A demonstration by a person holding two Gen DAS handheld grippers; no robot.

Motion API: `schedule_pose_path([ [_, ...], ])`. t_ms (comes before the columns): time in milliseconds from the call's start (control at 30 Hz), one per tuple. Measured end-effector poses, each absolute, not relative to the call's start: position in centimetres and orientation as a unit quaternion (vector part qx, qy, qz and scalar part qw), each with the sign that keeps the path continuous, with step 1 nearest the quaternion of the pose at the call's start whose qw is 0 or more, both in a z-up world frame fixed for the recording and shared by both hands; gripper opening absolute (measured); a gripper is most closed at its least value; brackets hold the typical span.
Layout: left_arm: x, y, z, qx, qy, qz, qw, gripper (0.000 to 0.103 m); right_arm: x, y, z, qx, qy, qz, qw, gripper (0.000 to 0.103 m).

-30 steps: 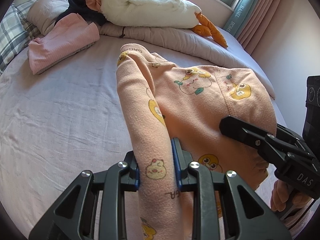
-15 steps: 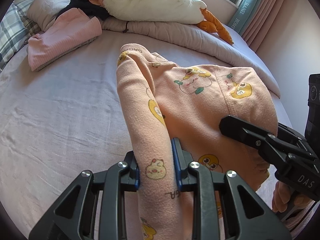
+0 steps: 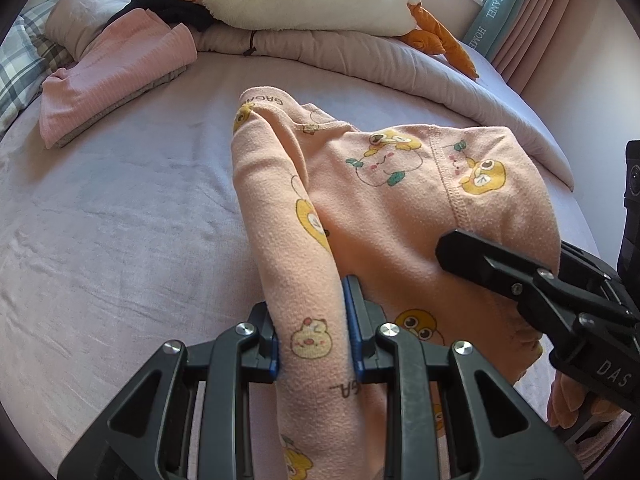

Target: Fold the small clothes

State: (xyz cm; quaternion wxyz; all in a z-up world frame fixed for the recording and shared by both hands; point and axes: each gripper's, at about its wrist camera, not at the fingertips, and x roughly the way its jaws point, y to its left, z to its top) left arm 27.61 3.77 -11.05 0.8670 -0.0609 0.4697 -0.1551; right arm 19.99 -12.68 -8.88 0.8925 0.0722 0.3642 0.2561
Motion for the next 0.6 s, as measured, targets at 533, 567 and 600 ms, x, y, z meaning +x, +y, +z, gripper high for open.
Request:
schedule_pose_path([
  [533,29.6,3.3,-13.4,-0.046,0.491,-0.148,0.857,0.027,21.8,-13.3,-11.4,0.078,0.391,0.24,0.885,0.025],
  [567,29.8,3.3,-13.5,-0.045,0.492,-0.147,0.857,0.028,21.9,-13.4,-11.5,0.079,0.391,0.239,0.885,0.025],
  [600,29.8,3.4,-13.6,-0.045,0.492,-0.145,0.857,0.03,22.0,-13.5,-11.6,0.081,0.393,0.237,0.885,0.025],
])
